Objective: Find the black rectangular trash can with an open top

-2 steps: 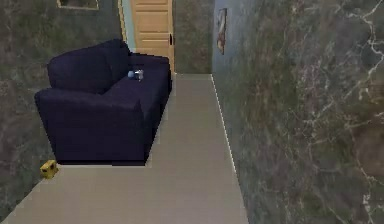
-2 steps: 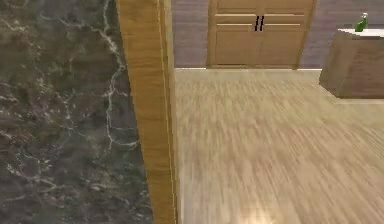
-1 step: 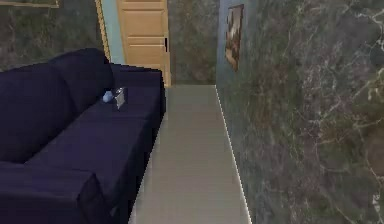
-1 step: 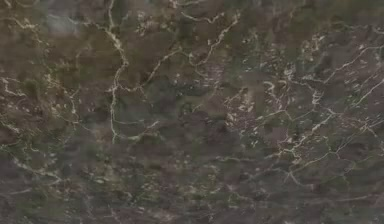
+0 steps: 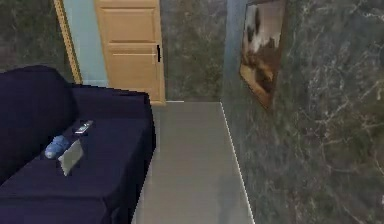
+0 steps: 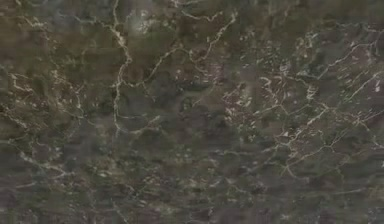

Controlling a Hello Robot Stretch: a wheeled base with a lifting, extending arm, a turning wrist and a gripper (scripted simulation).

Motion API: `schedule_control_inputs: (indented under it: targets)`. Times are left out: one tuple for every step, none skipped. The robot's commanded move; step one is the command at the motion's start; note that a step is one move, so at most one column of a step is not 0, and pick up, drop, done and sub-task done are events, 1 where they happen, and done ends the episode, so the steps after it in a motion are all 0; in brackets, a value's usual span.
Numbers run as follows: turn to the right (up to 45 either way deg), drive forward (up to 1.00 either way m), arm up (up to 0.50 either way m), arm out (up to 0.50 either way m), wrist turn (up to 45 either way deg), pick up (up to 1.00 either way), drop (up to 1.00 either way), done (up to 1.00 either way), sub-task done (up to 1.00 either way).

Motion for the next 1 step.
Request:
schedule_control_inputs:
  targets:
    - [3.0,0.0,0.0,0.0,0.0,0.0,0.0,0.0,0.0]
